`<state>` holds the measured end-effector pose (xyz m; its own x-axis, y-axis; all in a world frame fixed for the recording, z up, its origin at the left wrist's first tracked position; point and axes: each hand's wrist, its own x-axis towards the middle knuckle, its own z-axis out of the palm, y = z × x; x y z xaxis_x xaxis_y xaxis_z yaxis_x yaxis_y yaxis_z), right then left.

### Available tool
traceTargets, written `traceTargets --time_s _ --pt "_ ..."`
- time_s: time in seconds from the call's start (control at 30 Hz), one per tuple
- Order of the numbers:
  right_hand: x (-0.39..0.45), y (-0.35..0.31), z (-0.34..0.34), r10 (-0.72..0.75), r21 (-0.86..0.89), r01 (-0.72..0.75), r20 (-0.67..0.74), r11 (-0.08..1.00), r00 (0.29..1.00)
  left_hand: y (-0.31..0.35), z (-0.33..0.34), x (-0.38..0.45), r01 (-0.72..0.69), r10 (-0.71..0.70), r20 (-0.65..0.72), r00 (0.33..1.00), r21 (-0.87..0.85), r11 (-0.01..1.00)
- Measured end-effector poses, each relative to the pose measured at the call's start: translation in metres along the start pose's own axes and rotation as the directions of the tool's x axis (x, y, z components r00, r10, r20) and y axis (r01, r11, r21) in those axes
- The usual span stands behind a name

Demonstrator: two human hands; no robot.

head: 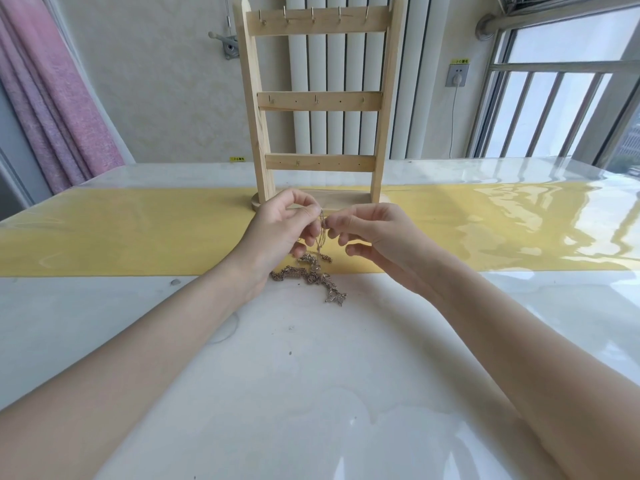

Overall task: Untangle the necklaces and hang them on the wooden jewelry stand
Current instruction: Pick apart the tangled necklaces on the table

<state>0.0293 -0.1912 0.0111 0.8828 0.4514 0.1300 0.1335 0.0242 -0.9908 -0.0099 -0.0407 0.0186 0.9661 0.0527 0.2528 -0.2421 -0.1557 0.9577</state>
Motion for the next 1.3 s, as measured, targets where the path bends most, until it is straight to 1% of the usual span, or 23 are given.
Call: traceTargets --time_s 0.1,0.2,0.3,0.4,0.5,0.57,0.63,0.7,0.77,0.83,0.9,0.97,1.03,1.13,1.23,1.3 --pt "0.0 0.0 -0.001 0.013 0.025 -0.013 -0.015 1.0 1.0 0.0 0.0 0.001 0.05 -0.05 -0.006 0.999 -0.071 0.996" --pt "0.001 0.001 0.0 0.016 0.001 -0.016 -0.01 1.0 1.0 0.001 -0.001 0.001 0.058 -0.057 0.011 0.998 -0.1 0.993" --pt "0.0 0.002 0.002 0.003 -0.04 -0.003 0.008 0.999 1.0 0.0 -0.001 0.001 0.042 -0.041 0.01 0.999 -0.038 0.998" --pt "-0.002 0.002 0.004 -0.017 -0.098 0.016 -0.006 0.995 1.0 -0.001 -0.002 0.001 0.025 -0.026 0.025 0.999 0.022 0.999" --pt "-0.002 0.001 0.004 -0.023 -0.133 0.018 -0.037 0.991 0.999 -0.001 -0.002 0.001 0.049 -0.05 0.038 0.998 0.025 0.998" --pt "-0.001 -0.001 0.004 -0.003 -0.073 -0.001 -0.054 0.997 0.999 0.0 -0.002 0.001 0.086 -0.086 0.028 0.996 0.017 0.996" --pt "-0.001 -0.003 0.003 0.03 0.036 -0.028 -0.069 0.999 0.997 0.0 -0.003 0.001 0.111 -0.111 0.018 0.994 0.006 0.994" --pt "-0.001 -0.005 0.001 0.079 0.164 -0.068 -0.058 0.984 0.995 0.001 -0.004 0.001 0.127 -0.127 0.016 0.992 -0.013 0.992" --pt "-0.001 -0.006 0.0 0.105 0.24 -0.094 -0.035 0.966 0.994 0.001 -0.003 0.002 0.146 -0.145 0.023 0.989 -0.045 0.988" --pt "0.0 -0.005 0.0 0.086 0.253 -0.069 -0.053 0.965 0.995 0.002 -0.003 0.002 0.177 -0.174 0.045 0.984 -0.073 0.981" --pt "0.002 -0.003 0.0 0.039 0.217 -0.009 -0.131 0.976 0.991 0.002 -0.002 0.002 0.195 -0.191 0.063 0.98 -0.055 0.979" --pt "0.003 -0.001 0.0 0.001 0.167 0.031 -0.189 0.985 0.982 -0.001 -0.002 0.002 0.184 -0.183 0.033 0.982 -0.018 0.983" --pt "0.003 0.0 0.0 0.003 0.187 0.034 -0.198 0.982 0.98 -0.002 -0.003 0.003 0.164 -0.164 -0.034 0.986 -0.02 0.986" --pt "0.003 -0.002 -0.001 0.048 0.28 -0.006 -0.142 0.96 0.989 -0.003 -0.005 0.006 0.158 -0.166 -0.106 0.981 -0.08 0.984" --pt "0.002 -0.006 0.0 0.118 0.41 -0.085 -0.055 0.908 0.992 -0.004 -0.006 0.006 0.158 -0.166 -0.088 0.982 -0.086 0.984" --pt "0.001 -0.008 -0.001 0.13 0.461 -0.108 -0.015 0.881 0.991 -0.005 -0.006 0.006 0.156 -0.16 -0.058 0.985 -0.065 0.986"
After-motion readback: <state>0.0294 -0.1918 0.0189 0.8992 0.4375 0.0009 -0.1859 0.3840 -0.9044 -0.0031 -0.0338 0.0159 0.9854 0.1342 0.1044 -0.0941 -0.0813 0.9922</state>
